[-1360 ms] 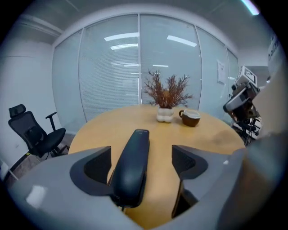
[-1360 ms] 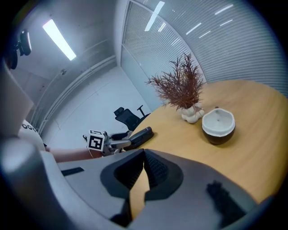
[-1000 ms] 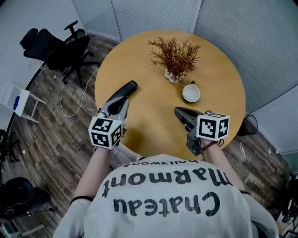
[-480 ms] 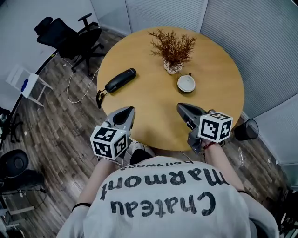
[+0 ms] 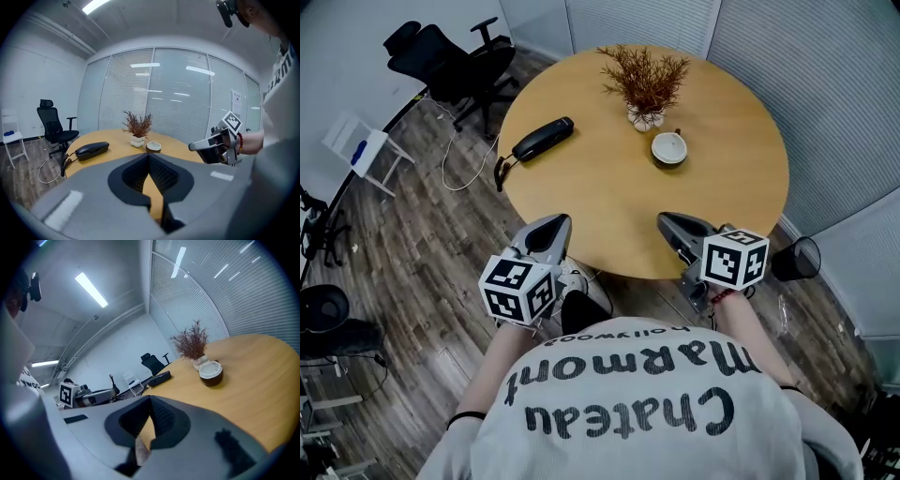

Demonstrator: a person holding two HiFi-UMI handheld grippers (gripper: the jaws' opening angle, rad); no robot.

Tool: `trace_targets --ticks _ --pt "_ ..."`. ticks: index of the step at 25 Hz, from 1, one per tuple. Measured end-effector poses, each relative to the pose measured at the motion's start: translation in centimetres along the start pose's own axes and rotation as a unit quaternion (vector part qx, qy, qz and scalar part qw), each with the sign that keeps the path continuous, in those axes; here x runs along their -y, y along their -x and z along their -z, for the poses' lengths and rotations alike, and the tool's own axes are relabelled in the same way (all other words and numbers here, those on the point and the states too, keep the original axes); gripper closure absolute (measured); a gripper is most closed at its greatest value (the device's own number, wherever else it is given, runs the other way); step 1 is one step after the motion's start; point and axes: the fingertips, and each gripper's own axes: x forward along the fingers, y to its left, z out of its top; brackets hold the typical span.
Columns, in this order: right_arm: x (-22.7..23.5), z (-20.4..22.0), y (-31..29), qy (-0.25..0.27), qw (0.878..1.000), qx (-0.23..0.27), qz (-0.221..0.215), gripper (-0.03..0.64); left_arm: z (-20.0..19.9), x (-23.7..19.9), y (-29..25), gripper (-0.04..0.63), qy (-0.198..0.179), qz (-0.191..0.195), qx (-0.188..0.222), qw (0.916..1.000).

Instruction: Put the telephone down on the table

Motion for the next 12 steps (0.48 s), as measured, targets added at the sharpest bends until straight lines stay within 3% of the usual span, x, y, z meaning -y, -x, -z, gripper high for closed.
trace_targets --ticks 12 --pt "-1.8 0.7 1.9 0.008 1.0 -0.002 -0.014 0.601 -0.3 2.2 2.4 0.586 -0.006 -0.005 0.011 0.9999"
